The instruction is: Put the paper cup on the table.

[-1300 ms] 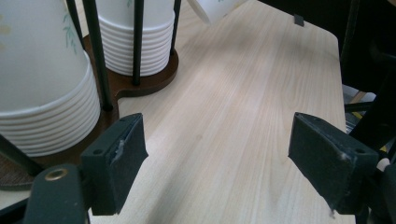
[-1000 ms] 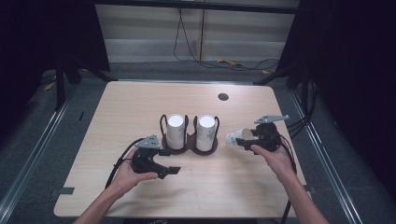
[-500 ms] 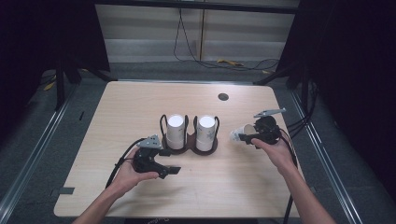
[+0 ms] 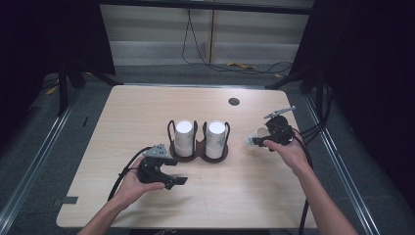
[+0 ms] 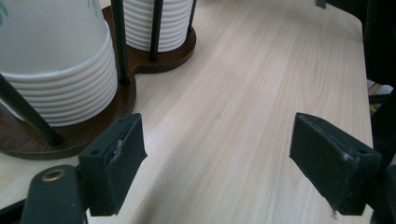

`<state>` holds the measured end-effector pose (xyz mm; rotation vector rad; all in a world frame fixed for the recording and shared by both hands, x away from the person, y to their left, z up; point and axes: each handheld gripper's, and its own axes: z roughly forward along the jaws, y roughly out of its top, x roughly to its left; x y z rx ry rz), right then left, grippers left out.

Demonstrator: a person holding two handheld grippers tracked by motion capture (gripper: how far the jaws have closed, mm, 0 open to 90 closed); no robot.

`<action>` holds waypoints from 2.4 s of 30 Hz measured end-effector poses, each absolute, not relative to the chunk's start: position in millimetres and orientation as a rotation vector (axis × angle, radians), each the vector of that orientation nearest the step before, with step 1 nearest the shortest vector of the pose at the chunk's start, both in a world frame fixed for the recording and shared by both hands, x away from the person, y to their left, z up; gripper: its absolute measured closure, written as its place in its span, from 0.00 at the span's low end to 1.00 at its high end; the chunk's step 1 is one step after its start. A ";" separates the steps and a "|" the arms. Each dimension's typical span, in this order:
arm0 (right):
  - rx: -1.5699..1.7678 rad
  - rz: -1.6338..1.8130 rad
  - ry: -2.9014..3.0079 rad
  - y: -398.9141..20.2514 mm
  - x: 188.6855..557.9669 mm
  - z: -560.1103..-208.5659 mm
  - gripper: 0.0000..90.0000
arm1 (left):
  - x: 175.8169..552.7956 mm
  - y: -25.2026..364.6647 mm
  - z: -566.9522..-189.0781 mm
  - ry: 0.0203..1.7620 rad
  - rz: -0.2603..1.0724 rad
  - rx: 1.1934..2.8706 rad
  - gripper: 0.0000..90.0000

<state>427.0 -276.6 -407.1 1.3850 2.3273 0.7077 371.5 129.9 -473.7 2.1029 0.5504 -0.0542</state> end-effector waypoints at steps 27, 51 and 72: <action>1.362 0.438 2.403 -260.8 452.6 -411.0 0.31 | 367.6 137.9 -475.3 0.567 -0.041 2.108 0.20; 1.380 0.474 2.373 -246.7 469.5 -419.2 0.25 | 367.8 139.7 -475.3 0.570 -0.037 2.103 0.20; 1.459 0.567 2.344 -252.7 456.2 -433.7 0.20 | 369.5 139.5 -477.9 0.593 -0.031 2.105 0.20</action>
